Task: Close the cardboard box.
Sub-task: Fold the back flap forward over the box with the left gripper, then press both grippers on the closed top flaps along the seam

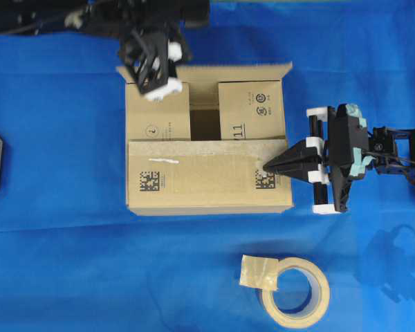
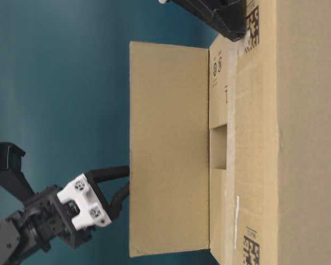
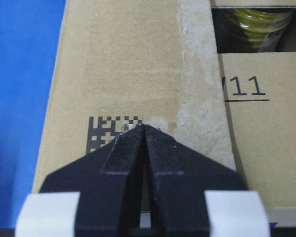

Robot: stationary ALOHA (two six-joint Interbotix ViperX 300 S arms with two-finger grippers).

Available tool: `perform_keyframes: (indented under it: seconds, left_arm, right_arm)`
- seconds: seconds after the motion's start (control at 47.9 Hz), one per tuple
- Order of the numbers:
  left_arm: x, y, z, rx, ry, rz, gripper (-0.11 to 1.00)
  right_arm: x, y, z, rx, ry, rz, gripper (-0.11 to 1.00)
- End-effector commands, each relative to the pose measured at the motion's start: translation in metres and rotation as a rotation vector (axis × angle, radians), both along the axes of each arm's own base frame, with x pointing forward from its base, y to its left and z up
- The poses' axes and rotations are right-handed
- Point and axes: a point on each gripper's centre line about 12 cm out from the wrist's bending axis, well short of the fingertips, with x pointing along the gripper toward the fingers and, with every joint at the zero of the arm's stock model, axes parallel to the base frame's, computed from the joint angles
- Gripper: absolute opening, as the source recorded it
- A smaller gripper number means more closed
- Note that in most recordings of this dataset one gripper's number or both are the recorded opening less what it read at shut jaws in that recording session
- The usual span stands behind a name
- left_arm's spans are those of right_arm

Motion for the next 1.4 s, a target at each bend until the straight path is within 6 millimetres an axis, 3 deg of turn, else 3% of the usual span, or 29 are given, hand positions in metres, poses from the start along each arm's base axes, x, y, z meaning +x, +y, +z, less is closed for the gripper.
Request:
perform_keyframes:
  seconds: [0.0,0.272,0.606,0.856,1.379]
  left_arm:
    - [-0.004,-0.013,0.016,0.005,-0.068,-0.013,0.00]
    - [-0.020,-0.040,-0.002,-0.022,-0.153,-0.014,0.00]
    - [-0.038,-0.052,-0.048,-0.062,-0.230,0.026,0.00]
    - [-0.050,-0.058,-0.071,-0.081,-0.304,0.047,0.00]
    - [-0.053,-0.059,-0.074,-0.096,-0.321,0.063,0.00]
  right_arm:
    - [0.005,-0.005,0.007,0.001,-0.027,-0.019,0.00]
    - [0.005,-0.009,0.008,0.000,-0.035,-0.031,0.00]
    - [0.006,-0.009,0.009,0.000,-0.039,-0.033,0.00]
    - [0.006,-0.009,0.009,-0.001,-0.039,-0.033,0.00]
    - [0.008,-0.024,0.014,-0.007,-0.071,-0.083,0.00]
